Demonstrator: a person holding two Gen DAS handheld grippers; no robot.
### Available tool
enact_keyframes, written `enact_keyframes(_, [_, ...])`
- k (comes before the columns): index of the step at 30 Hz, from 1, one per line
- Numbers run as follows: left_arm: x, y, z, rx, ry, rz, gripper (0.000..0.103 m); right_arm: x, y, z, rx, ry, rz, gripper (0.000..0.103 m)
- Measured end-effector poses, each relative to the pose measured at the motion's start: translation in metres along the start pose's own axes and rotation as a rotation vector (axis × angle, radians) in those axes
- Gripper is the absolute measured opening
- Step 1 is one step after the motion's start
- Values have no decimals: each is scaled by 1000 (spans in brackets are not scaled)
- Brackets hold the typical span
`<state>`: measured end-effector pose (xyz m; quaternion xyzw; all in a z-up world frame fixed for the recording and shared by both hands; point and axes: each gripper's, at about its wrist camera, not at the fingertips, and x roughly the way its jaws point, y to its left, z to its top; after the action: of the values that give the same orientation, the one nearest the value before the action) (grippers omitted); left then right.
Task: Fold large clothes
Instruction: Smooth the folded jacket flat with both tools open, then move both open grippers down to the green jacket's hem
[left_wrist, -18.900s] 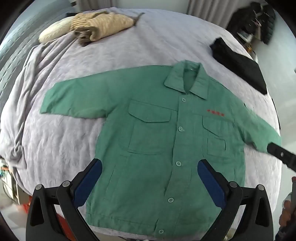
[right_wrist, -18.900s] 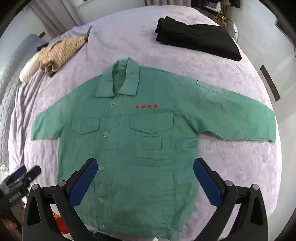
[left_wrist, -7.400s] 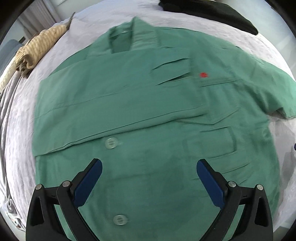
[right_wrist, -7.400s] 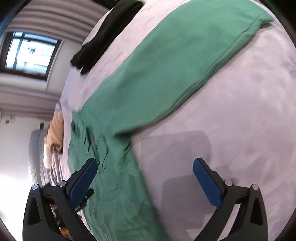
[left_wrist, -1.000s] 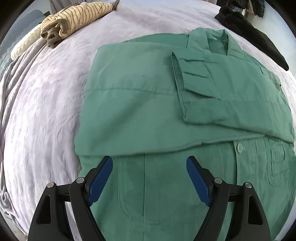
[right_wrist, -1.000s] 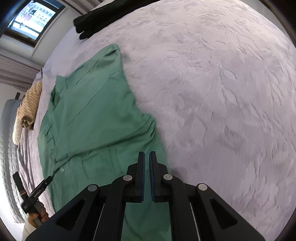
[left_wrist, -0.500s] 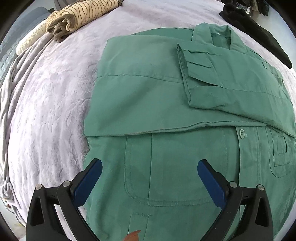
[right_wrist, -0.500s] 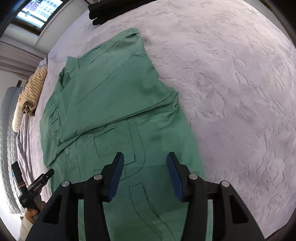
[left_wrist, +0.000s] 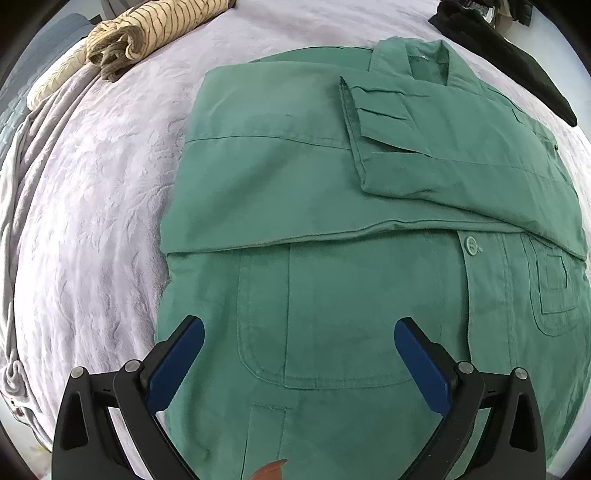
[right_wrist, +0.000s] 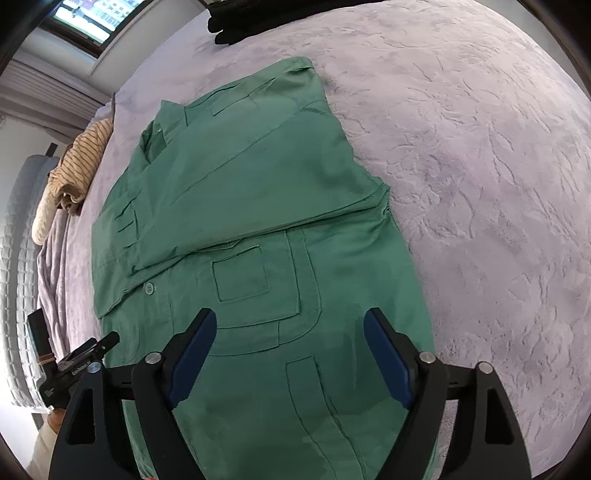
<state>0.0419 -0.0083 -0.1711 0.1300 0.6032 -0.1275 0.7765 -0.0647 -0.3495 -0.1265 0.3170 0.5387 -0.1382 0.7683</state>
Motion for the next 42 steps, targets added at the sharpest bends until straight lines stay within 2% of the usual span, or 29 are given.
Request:
enact_keyframes(1, [-1, -3, -1, 4, 1, 1, 103, 0, 0, 0, -1, -4, 3, 89])
enact_keyframes(4, [-5, -11, -2, 12, 3, 2, 103, -3, 2, 0, -16, -27, 0, 103])
enact_keyframes(9, [-5, -23, -2, 26, 18, 7, 103, -7, 8, 3, -69, -54, -22, 103])
enact_keyframes(20, [-26, -47, -8, 37, 36, 18, 103, -10, 16, 6, -68, 52, -17, 103])
enact_keyframes(30, [-61, -55, -31, 70, 45, -21, 103, -20, 44, -7, -134, 109, -86, 103])
enact_keyframes(42, [-94, -43, -50, 15, 27, -14, 103, -40, 73, -20, -226, 86, -141, 103])
